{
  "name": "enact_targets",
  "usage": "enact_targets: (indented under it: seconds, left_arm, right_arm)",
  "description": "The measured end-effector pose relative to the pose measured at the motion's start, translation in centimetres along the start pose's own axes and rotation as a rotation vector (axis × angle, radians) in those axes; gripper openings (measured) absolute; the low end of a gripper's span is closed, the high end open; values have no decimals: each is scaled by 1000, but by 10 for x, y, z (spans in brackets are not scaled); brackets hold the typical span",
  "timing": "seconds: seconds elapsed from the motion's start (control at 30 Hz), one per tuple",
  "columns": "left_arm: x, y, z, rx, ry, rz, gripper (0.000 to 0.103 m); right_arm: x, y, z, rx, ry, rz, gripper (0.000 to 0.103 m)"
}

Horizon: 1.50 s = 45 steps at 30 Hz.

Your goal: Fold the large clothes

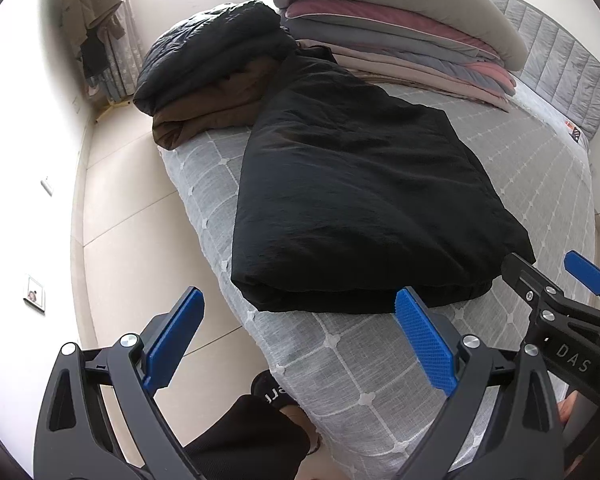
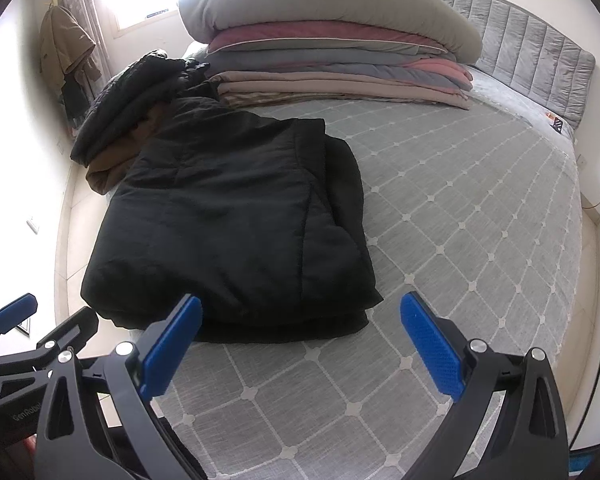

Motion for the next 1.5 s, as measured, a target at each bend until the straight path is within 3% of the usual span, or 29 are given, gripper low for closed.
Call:
enact_targets:
  seconds: [1.5]
  left_arm:
    - [0, 3, 3, -10, 4, 14, 93]
  right_arm:
    - [-1, -1, 1, 2, 17, 7, 96]
Point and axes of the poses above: each gripper's, at about its wrist camera, not at the fingertips, and z roughly the way its jaws point, x to its left, y to its top, the point moved 5 cm from there along z, roughly the way its jaws point, and after that the axes turned 4 degrees about z, right-handed, at the moved point
